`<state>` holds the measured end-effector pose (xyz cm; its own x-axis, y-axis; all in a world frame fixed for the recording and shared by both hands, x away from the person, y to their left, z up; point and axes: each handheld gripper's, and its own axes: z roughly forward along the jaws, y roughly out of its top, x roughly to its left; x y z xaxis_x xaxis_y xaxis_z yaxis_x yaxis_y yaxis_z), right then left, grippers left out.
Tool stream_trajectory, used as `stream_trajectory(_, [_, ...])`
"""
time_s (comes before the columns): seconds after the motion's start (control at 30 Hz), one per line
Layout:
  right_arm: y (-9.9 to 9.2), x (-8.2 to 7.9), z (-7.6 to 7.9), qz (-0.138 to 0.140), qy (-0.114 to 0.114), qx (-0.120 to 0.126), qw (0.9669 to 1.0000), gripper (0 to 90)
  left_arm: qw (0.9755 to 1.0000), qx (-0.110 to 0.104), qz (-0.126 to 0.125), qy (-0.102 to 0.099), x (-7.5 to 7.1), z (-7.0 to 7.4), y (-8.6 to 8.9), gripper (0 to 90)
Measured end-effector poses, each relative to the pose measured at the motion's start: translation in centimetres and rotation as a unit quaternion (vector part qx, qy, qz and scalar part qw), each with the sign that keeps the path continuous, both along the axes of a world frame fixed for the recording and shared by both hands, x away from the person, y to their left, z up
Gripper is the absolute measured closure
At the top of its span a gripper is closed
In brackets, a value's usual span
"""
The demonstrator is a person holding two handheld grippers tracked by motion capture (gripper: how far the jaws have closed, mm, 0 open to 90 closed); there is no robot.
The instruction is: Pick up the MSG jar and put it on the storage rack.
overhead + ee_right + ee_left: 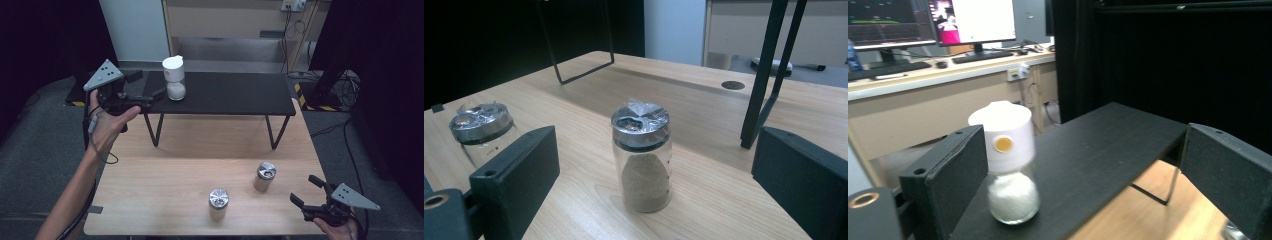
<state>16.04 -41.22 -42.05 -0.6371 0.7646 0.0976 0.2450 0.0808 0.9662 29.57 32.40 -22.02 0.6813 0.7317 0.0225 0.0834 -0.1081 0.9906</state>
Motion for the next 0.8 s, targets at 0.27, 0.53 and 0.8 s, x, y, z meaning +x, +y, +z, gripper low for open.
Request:
stream_trajectory(0.27, [0.0, 0.0, 0.0, -0.001, -0.001, -0.001, 1.0, 5.4, 0.9997, -0.005, -0.019, -0.013, -2.2, -1.2, 0.6, 3.3])
stream_trajectory(0.53, [0.1, 0.0, 0.0, -0.002, 0.0, -0.001, 1.0, 5.4, 0.999, 0.002, -0.041, -0.02, -4.5, -3.2, 0.8, 3.2])
stream_trajectory(0.8, [0.1, 0.0, 0.0, -0.003, 0.0, -0.002, 1.0, 5.4, 0.9984, -0.009, -0.052, -0.021, -6.5, -6.0, 1.1, 3.1])
